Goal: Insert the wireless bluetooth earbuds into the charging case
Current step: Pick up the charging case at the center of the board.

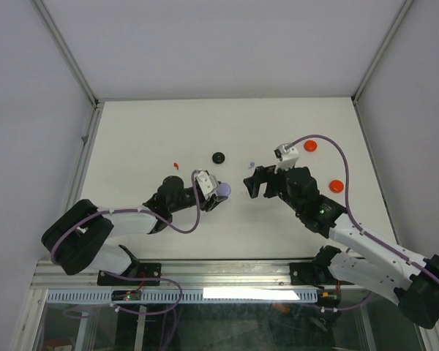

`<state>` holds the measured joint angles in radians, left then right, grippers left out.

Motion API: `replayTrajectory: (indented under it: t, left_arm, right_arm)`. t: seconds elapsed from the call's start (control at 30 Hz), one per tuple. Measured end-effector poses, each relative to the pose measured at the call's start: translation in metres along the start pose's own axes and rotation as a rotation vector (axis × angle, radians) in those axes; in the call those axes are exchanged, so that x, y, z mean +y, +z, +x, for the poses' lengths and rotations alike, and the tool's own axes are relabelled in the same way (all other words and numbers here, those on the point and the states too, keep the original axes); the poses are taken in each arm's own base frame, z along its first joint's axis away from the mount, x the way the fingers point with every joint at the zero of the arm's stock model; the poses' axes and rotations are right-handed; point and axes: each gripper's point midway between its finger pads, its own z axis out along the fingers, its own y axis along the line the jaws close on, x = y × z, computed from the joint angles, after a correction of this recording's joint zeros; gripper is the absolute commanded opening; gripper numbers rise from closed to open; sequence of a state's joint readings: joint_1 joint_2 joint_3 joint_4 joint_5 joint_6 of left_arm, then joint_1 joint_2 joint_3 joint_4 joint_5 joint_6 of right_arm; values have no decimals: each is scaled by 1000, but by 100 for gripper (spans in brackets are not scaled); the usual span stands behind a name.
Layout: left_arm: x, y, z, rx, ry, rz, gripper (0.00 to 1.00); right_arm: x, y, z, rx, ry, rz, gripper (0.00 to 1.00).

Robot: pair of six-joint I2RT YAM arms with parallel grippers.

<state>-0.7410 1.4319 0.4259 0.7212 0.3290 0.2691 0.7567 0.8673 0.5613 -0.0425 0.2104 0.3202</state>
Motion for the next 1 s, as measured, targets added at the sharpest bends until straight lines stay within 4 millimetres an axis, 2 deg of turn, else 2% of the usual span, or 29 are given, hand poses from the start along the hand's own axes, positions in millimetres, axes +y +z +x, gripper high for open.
replayTrajectory:
  t: [0.17, 0.33, 0.47, 0.77, 1.0]
  left_arm:
    - [-9, -17, -27, -114, 62, 27, 46]
    - [-16, -24, -42, -183, 103, 56, 46]
    - [-20, -27, -51, -218, 122, 69, 46]
    - [-22, -31, -55, -247, 138, 65, 46]
    - [-21, -33, -61, -265, 146, 60, 46]
  right_arm:
    - [36, 2, -15, 59, 9, -138, 88]
    - [60, 10, -7, 168, 36, -230, 83]
    - [69, 13, 7, 250, 50, -269, 80]
    - [89, 14, 27, 371, 93, -365, 64]
    - [99, 15, 28, 387, 128, -415, 53]
